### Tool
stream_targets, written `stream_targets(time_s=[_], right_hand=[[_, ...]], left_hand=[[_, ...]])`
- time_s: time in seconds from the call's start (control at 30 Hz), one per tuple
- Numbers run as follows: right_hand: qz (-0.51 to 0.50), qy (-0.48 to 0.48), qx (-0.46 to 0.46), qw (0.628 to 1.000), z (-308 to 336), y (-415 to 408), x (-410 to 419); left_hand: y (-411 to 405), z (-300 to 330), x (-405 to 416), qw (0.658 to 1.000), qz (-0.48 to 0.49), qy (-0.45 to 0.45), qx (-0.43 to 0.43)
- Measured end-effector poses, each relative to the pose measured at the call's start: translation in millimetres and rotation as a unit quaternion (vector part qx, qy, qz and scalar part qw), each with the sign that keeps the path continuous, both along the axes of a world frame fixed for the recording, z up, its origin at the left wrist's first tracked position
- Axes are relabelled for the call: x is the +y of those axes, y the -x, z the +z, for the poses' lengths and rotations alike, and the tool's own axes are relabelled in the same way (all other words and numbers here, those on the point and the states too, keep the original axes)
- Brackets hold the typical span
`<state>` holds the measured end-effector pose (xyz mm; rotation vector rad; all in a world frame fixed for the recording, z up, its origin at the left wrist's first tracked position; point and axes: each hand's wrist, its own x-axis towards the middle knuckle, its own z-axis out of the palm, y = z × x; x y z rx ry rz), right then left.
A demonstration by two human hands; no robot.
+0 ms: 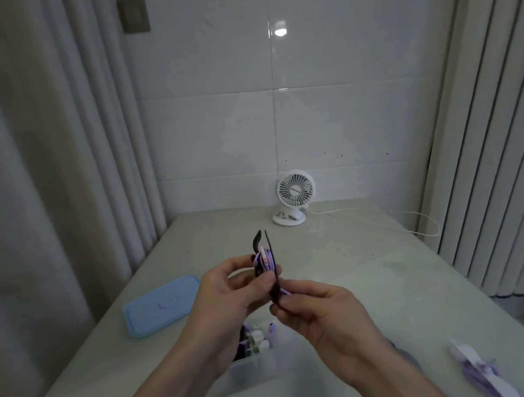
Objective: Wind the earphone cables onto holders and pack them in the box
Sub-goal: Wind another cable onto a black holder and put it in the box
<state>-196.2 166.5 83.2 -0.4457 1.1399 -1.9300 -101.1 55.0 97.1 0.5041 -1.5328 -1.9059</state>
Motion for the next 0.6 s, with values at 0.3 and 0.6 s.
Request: stream_targets(time_s=[0.3, 0.6], right_hand=[[0.028, -0.001, -0.056, 0.998, 1.6, -7.3, -2.8], [0.012, 0.002, -0.081, 0.997, -1.6, -7.8, -2.1]], left_hand=[[-3.0, -2.7, -2.3, 0.999, 0.046, -0.008, 0.015], [-2.3, -2.7, -4.5, 0.987, 0.091, 0.131, -0.024]])
